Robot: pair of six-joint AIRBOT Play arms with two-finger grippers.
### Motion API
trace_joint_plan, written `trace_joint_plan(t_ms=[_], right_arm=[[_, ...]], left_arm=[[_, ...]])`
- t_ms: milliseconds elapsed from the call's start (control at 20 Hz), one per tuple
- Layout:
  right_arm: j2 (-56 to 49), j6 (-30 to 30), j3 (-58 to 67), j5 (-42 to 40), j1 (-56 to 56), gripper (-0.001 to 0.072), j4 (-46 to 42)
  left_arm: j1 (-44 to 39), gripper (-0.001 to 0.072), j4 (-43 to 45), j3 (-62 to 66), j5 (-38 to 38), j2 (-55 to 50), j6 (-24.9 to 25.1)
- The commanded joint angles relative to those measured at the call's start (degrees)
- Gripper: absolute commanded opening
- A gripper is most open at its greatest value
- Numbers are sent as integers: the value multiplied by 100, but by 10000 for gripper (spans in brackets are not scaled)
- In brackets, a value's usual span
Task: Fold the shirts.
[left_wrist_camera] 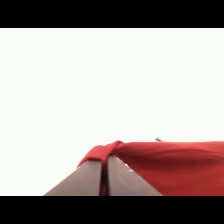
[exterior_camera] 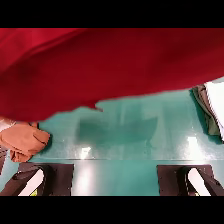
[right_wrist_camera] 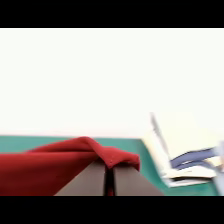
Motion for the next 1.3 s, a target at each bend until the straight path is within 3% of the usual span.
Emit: trace_joint_plan(t_ms=[0, 150, 300, 550, 700, 950, 1100, 1250], right_arm=[[-4, 9, 105, 188, -470, 21, 57], [-295, 9, -632, 522, -468, 21, 66], [-1036, 7, -1357, 970, -61, 21, 37], [-2647, 11, -2452, 1067, 1233, 21, -942], [-3676, 31, -2656, 697, 1622, 21, -953], [-4894, 374, -1871, -258, 1808, 20, -848], [-5309, 435, -1139, -367, 1805, 21, -852], [-5421, 431, -879, -197, 1805, 20, -872]], left_arm=[[4, 24, -59, -94, -48, -11, -101], [4, 23, -61, -1377, -197, -46, -96], [4, 23, -55, -2715, -848, -514, -79], [-48, 24, 7, -4347, -1255, -1873, 160], [-437, 24, 334, -4715, -669, -2887, 535], [-752, 24, 328, -4323, 1436, -4159, 704], [-734, 24, 343, -3812, 1762, -4487, 734], [-734, 25, 374, -3762, 1519, -4498, 870]])
